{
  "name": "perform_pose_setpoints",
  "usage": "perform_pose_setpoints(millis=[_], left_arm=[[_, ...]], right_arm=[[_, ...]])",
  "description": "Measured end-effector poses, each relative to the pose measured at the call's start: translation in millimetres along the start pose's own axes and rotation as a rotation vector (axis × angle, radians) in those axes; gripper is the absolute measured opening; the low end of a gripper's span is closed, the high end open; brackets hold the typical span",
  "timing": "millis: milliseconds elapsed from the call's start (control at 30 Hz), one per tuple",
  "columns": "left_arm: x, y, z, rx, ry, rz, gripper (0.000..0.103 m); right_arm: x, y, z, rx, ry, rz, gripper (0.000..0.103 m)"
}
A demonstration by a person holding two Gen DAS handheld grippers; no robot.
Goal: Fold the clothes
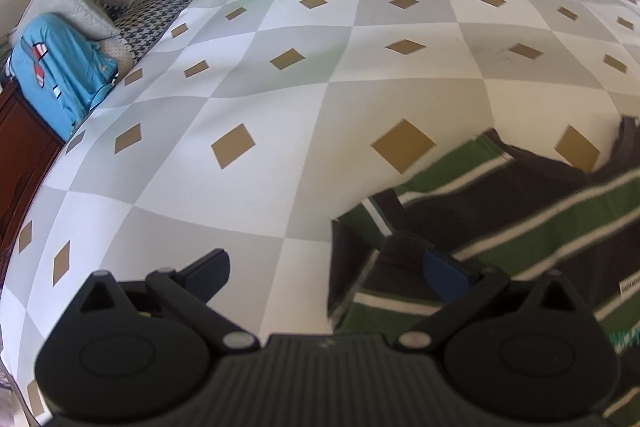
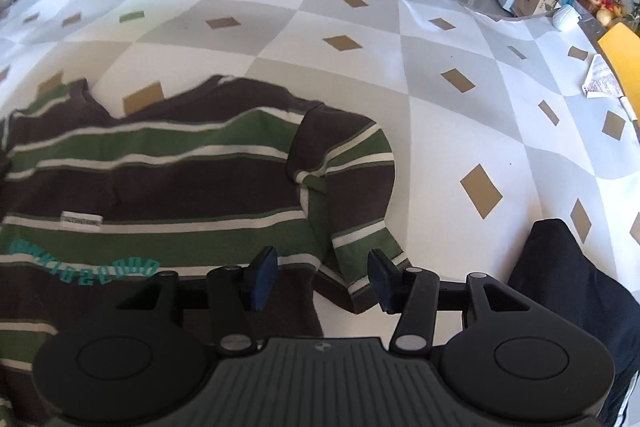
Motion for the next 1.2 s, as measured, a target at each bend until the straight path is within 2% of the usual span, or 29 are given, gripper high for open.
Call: perform_pose_setpoints(millis=[167, 333, 467, 667, 933, 1033, 1133, 1200], left_arm=[[-19, -19, 10, -0.072, 0.016, -0.028, 0.103], [-46, -44, 24, -0.193, 0.039, -0.068, 0.103], [-66, -63, 31, -0.219, 0.019, -0.102, 0.103], [-93, -90, 33, -0.235, -0.002, -0.151, 0.103], [-116, -129, 45, -0.276, -0.070, -0.271, 0.103], [-126, -141, 40, -0.295, -0.050, -0.305, 0.103], [-133, -143, 32, -0.297, -0.027, -0.305, 0.103], [-133, -139, 29, -0.325, -0.006, -0.289, 0.103]], right_arm=[[-15, 17, 11, 0.115, 0.023, 0.047, 0.048], [-37, 39, 14, 0.125, 0.051, 0.127, 0.048], [-53, 48, 17, 0.110, 0.057, 0.159, 0.049], [-78, 50, 23, 0.079, 0.066, 0.128, 0.049], [-105, 48, 22, 0.048, 0.087, 0.131, 0.049], [-114, 48, 15, 0.049, 0.116, 0.124, 0.049], [-122, 53, 12, 0.055, 0.120, 0.136, 0.049], [-125, 56, 12, 0.063, 0.118, 0.145, 0.049]])
Point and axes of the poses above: each gripper's, at about its wrist camera, not at the fingertips, and z roughly against the way its jaws point, y to its left, x to its top, the point moved 7 cm from there along -z, roughly the way its jaws point, and after that the axes turned 15 degrees about y, right-handed, at the moved point
